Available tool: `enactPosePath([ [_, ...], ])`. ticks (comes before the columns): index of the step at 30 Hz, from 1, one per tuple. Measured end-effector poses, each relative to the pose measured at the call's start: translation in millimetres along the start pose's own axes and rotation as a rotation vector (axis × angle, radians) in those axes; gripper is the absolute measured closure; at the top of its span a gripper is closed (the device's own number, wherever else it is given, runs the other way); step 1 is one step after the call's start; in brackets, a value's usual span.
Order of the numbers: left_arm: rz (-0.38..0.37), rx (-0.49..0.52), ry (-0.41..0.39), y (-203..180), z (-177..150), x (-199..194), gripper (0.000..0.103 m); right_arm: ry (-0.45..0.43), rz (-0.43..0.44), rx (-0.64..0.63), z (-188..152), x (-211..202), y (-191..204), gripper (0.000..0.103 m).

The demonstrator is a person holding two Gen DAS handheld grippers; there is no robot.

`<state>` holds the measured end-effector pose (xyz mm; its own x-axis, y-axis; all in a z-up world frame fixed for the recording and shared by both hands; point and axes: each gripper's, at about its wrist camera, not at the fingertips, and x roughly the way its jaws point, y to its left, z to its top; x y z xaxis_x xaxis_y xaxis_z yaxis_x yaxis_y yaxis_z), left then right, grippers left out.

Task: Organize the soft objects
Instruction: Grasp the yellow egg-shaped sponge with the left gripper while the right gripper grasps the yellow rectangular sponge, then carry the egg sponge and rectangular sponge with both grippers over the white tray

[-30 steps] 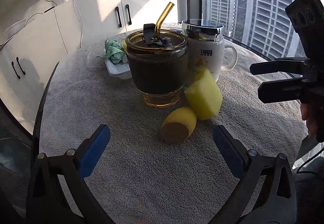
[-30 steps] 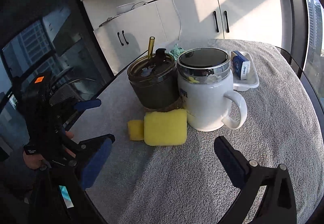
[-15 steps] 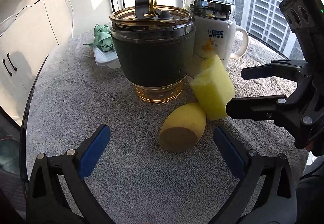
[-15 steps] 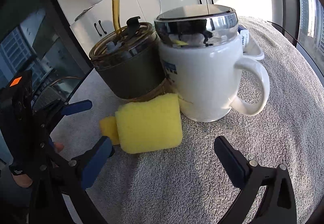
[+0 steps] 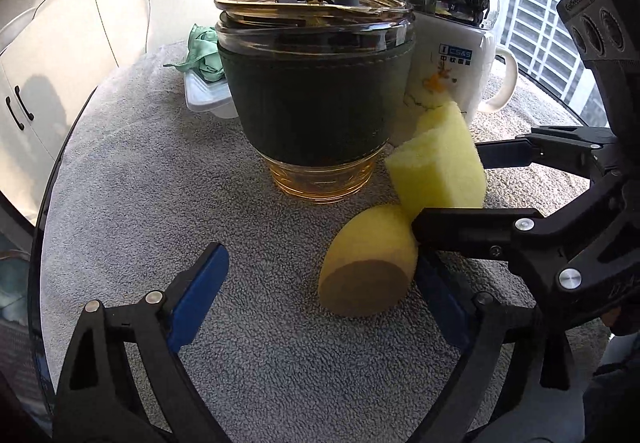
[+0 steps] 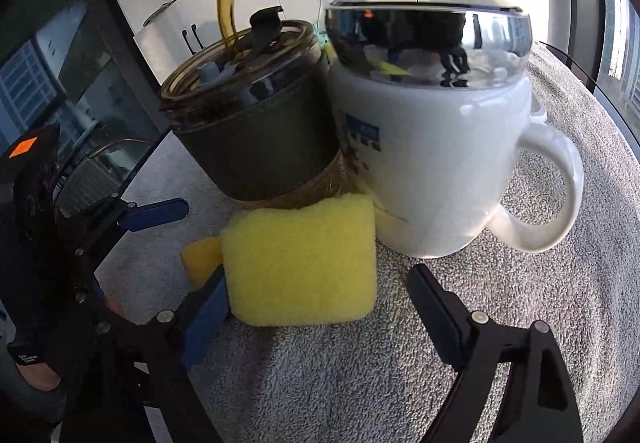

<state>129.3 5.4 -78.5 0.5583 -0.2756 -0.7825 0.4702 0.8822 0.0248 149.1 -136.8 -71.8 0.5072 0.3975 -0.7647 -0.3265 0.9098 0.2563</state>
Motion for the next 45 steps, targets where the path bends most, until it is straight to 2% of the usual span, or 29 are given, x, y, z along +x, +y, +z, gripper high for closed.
enactPosePath([
  [1,-0.014,-0.003,-0.001,-0.2,0.2,-0.1,0.020,-0.003,0.006,0.000,0.2,0.2,0.3,0.019],
  [3,-0.036,-0.002,-0.008,-1.2,0.6,-1.4,0.034,-0.002,0.026,-0.003,0.6,1.2,1.5,0.028],
  [5,-0.052,0.009,-0.002,-1.4,1.6,2.4,0.044,0.001,0.036,-0.010,2.2,2.5,4.4,0.035],
  [9,-0.087,0.011,-0.011,-5.7,1.9,0.1,0.065,-0.011,0.049,-0.012,-0.9,0.7,6.7,0.037],
  [18,-0.077,-0.062,-0.037,0.9,-10.0,-19.0,0.066,-0.062,0.061,0.009,-19.1,-35.9,-12.6,0.039],
  [22,-0.052,-0.131,-0.053,2.9,-26.9,-40.9,0.066,-0.069,0.053,0.001,-30.4,-55.6,-16.9,0.039],
  [28,-0.004,-0.259,-0.150,14.1,-24.5,-86.9,0.066,-0.080,0.018,0.006,-38.4,-87.9,-35.2,0.039],
  [35,0.037,-0.192,-0.301,18.7,22.8,-137.6,0.066,-0.155,-0.061,-0.057,-9.2,-138.9,-52.4,0.039],
  [39,0.064,-0.146,-0.329,41.8,70.4,-144.4,0.066,-0.211,-0.128,-0.124,26.6,-165.3,-62.1,0.039],
  [45,0.049,-0.100,-0.306,70.2,137.6,-116.4,0.066,-0.254,-0.174,-0.225,95.7,-183.6,-72.3,0.039],
])
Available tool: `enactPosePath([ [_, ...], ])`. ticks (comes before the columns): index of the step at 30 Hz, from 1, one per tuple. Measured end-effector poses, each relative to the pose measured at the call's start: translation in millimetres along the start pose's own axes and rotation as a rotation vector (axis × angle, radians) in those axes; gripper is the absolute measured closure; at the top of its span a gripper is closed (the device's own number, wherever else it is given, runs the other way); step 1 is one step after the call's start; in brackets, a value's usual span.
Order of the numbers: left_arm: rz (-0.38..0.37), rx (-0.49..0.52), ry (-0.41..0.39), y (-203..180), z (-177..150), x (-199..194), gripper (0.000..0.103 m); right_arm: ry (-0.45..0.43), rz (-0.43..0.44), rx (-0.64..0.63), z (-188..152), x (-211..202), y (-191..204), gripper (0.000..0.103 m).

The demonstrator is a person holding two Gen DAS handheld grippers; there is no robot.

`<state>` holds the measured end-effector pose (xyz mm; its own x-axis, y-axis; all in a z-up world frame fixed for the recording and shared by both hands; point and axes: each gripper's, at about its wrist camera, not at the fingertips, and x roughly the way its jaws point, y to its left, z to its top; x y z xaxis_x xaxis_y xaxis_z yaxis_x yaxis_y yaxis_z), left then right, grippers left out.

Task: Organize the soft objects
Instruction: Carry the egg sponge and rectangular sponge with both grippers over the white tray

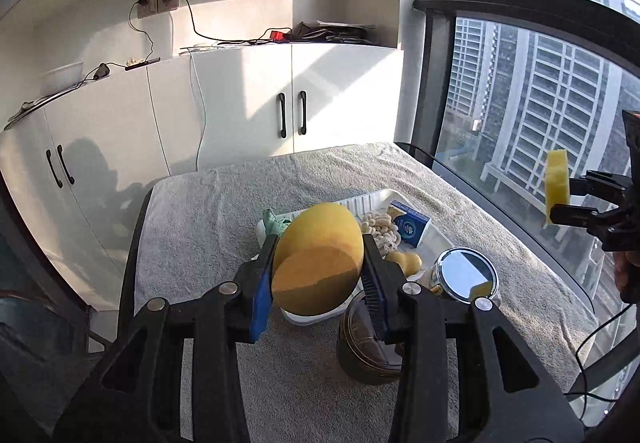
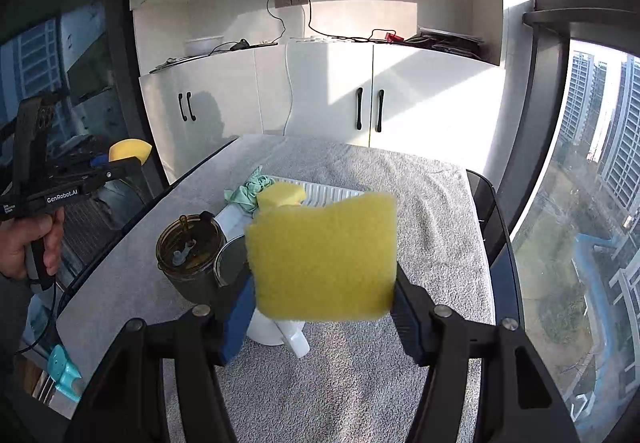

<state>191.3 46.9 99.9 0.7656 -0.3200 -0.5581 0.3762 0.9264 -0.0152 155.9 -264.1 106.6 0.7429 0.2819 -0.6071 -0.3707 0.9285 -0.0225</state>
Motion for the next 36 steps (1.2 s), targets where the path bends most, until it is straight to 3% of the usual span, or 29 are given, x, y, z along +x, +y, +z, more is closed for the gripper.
enactPosePath([
  [6,-0.025,0.022,0.071,17.9,22.6,62.1,0.066,0.047,0.014,-0.048,58.9,47.3,-21.4,0.039],
  [12,-0.078,0.011,0.205,34.3,1.1,130.6,0.066,0.159,0.087,-0.031,87.9,128.7,-49.2,0.039],
  [21,-0.142,-0.002,0.312,37.4,-31.2,181.3,0.066,0.318,0.173,-0.089,78.7,236.1,-39.6,0.039],
  [36,-0.234,-0.005,0.361,35.1,-36.7,207.7,0.066,0.443,0.227,-0.169,55.7,306.6,-14.0,0.038],
])
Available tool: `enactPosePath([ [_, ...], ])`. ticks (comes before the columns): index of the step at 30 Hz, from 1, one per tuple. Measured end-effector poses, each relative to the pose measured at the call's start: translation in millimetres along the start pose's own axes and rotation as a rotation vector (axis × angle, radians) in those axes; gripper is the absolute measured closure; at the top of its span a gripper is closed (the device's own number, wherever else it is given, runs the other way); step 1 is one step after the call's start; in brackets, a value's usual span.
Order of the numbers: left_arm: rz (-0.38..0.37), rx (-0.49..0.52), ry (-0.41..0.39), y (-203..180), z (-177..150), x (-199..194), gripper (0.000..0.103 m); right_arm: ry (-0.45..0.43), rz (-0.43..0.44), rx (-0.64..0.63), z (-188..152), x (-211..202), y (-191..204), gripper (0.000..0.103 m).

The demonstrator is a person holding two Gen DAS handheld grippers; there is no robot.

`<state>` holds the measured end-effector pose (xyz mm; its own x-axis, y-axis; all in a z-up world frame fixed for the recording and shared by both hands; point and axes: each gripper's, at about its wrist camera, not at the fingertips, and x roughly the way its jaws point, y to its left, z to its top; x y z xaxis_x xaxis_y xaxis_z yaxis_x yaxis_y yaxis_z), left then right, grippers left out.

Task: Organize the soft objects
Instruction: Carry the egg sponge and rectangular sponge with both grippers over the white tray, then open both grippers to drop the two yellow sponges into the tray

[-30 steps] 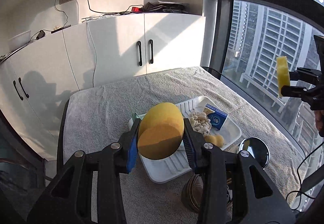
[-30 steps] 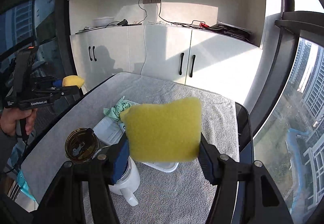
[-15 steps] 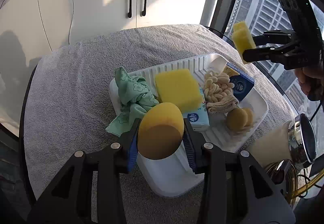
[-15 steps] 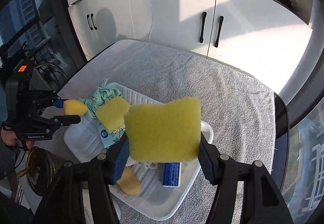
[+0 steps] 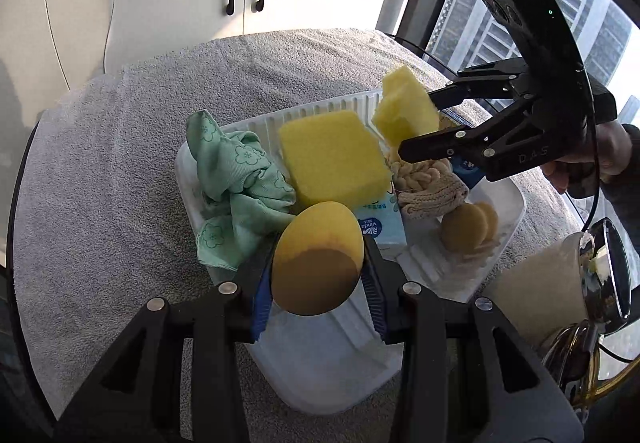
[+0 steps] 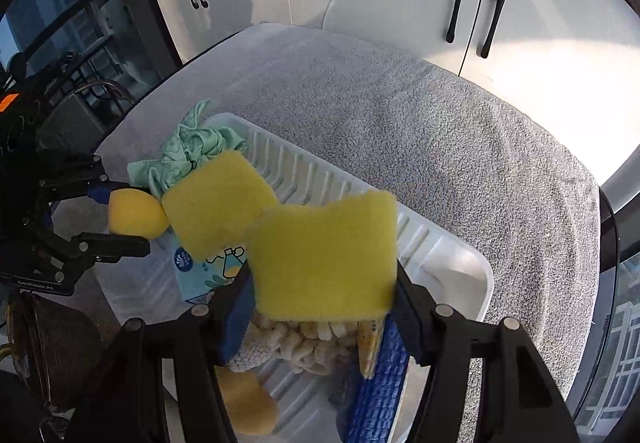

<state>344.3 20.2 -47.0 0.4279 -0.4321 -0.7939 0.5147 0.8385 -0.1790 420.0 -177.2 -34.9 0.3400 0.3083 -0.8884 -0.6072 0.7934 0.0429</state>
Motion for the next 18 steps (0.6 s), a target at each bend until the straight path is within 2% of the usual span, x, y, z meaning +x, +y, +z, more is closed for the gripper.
enactPosePath([
  [11,-0.001,0.000,0.043,0.4,-4.1,21.6,0.064,0.019,-0.029,-0.025,-1.2,12.9,5.3,0.033],
  [13,-0.003,-0.014,0.038,2.3,-3.0,21.4,0.057,0.021,-0.031,-0.027,-1.8,12.2,6.5,0.031],
  [15,-0.022,-0.014,0.027,1.9,-2.6,19.3,0.043,0.019,-0.030,-0.031,-2.0,10.7,8.6,0.026],
  [18,-0.018,-0.010,0.017,0.5,-2.2,16.1,0.033,0.010,-0.038,-0.036,-4.3,6.2,10.6,0.024],
])
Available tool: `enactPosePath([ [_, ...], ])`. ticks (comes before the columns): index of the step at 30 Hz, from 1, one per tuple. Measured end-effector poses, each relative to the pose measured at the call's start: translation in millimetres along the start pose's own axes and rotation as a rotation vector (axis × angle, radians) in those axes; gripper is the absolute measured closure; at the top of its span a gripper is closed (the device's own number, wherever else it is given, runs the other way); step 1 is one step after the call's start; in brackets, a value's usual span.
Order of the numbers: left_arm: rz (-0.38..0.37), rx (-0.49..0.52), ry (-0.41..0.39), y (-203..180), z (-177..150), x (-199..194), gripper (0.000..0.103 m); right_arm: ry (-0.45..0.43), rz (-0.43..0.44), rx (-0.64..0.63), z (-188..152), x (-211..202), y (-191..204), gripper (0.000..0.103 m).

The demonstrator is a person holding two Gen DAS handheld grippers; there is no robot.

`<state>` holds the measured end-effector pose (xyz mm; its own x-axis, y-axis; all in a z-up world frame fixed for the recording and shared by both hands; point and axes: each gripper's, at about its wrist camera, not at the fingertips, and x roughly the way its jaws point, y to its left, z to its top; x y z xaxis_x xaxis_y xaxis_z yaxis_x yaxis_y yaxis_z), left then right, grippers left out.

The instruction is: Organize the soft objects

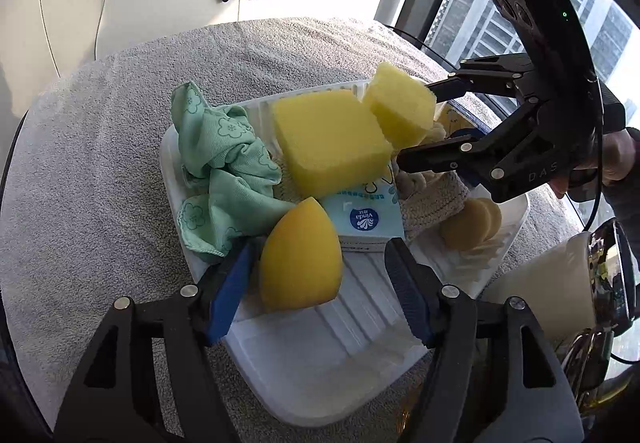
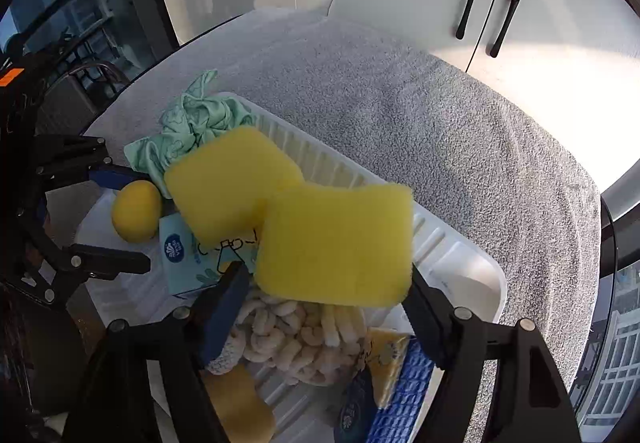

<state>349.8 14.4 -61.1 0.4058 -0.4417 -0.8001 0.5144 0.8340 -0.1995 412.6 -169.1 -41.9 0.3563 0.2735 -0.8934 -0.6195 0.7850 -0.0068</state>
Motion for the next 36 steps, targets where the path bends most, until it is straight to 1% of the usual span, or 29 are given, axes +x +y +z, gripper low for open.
enactPosePath([
  [1,0.003,-0.004,-0.003,0.0,1.0,-0.6,0.032,-0.003,-0.002,0.001,-0.5,-1.7,0.0,0.024],
  [3,0.006,-0.012,-0.016,1.3,2.3,-3.0,0.025,-0.012,-0.010,0.004,-1.6,-6.3,-0.4,0.023],
  [5,0.010,-0.021,-0.025,2.5,2.7,-6.2,0.024,-0.021,-0.014,0.012,-2.1,-11.8,-1.7,0.022],
  [6,0.009,-0.025,-0.032,2.9,2.2,-9.2,0.017,-0.027,-0.017,0.014,-2.6,-15.3,-2.2,0.020],
  [7,0.012,-0.026,-0.043,3.1,1.1,-12.8,0.013,-0.035,-0.021,0.017,-3.2,-19.9,-3.1,0.020],
  [8,0.027,-0.028,-0.055,3.4,1.2,-16.0,0.005,-0.044,-0.023,0.021,-3.6,-25.0,-4.2,0.019],
  [9,0.035,-0.036,-0.064,5.1,1.3,-19.4,0.003,-0.053,-0.024,0.025,-4.4,-30.6,-5.5,0.018],
  [10,0.027,-0.045,-0.072,7.1,1.1,-22.7,0.002,-0.062,-0.023,0.030,-4.5,-35.6,-8.0,0.017],
  [11,0.018,-0.055,-0.083,8.6,0.7,-26.3,0.000,-0.069,-0.026,0.035,-5.6,-40.3,-9.2,0.016],
  [16,0.046,-0.073,-0.132,13.0,-3.8,-45.8,0.000,-0.111,-0.045,0.056,-10.6,-66.2,-12.0,0.016],
  [20,0.071,-0.121,-0.195,20.8,-8.7,-68.0,0.000,-0.159,-0.054,0.097,-20.7,-89.6,-17.2,0.008],
  [22,0.105,-0.148,-0.230,22.3,-14.5,-83.4,0.000,-0.184,-0.064,0.122,-26.9,-102.1,-19.8,0.004],
  [25,0.211,-0.170,-0.291,17.6,-26.6,-110.7,0.000,-0.231,-0.119,0.162,-40.7,-126.7,-16.6,0.000],
  [27,0.313,-0.170,-0.322,6.8,-36.5,-129.6,0.000,-0.275,-0.133,0.200,-52.4,-144.9,-14.0,0.000],
  [28,0.354,-0.176,-0.335,0.2,-42.5,-139.0,0.000,-0.301,-0.140,0.227,-58.5,-155.9,-13.4,0.000],
  [29,0.376,-0.182,-0.355,-6.8,-49.4,-148.9,0.000,-0.328,-0.143,0.255,-66.3,-166.0,-10.5,0.000],
  [31,0.383,-0.198,-0.397,-22.7,-64.7,-167.0,0.000,-0.381,-0.139,0.304,-82.1,-184.0,-1.3,0.000],
  [33,0.369,-0.223,-0.433,-40.0,-81.3,-180.7,0.000,-0.436,-0.151,0.345,-104.4,-201.8,15.1,0.000],
  [36,0.358,-0.282,-0.429,-66.2,-102.7,-189.5,0.000,-0.502,-0.158,0.391,-141.1,-219.2,46.8,0.000],
])
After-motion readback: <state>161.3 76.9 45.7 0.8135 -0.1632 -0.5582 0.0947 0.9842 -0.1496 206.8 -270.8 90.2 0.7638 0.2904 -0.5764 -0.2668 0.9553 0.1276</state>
